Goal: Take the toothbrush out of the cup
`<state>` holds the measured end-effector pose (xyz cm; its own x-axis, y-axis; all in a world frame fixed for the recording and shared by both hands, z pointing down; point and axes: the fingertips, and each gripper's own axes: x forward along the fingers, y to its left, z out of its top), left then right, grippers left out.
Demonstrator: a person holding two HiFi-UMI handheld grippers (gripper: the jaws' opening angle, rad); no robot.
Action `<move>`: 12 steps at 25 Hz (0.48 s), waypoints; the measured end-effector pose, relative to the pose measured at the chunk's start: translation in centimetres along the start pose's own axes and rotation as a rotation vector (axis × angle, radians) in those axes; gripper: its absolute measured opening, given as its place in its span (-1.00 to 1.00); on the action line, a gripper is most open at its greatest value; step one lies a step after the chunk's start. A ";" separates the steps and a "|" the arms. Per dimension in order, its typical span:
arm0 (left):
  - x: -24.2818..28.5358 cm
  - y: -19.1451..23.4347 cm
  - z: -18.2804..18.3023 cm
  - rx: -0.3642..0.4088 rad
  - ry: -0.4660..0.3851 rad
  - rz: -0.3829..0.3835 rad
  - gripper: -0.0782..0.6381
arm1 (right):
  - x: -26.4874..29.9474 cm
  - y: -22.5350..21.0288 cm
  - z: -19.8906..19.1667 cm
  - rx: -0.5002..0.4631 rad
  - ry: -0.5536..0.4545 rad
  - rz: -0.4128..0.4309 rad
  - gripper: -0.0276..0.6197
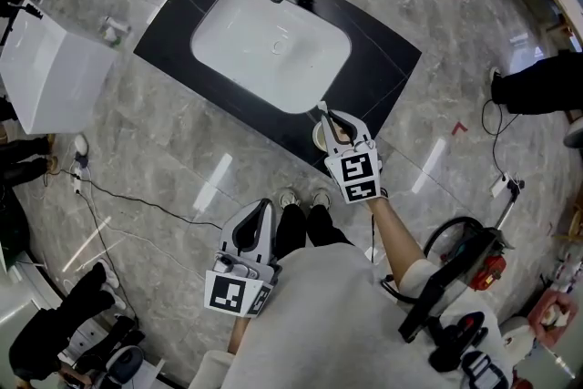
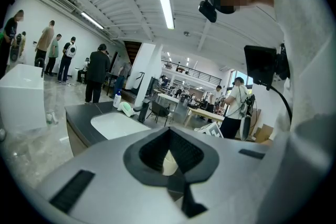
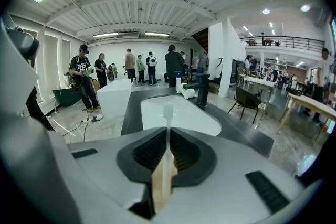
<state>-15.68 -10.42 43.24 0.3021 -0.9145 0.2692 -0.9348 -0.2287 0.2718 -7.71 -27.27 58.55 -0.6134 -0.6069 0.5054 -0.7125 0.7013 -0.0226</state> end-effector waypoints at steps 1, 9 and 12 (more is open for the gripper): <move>0.0 -0.1 0.0 0.001 -0.001 -0.002 -0.77 | -0.1 -0.1 0.1 0.003 -0.004 -0.004 -0.83; 0.1 -0.5 0.3 0.014 -0.014 -0.034 -0.77 | -1.9 -0.4 2.2 0.013 -0.072 -0.020 -0.83; 0.4 -0.8 0.8 0.025 -0.027 -0.056 -0.77 | -2.9 -0.7 3.4 0.015 -0.108 -0.031 -0.83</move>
<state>-14.93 -10.89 42.42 0.3489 -0.9088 0.2289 -0.9211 -0.2876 0.2624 -6.61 -27.24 54.15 -0.6234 -0.6659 0.4097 -0.7365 0.6761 -0.0216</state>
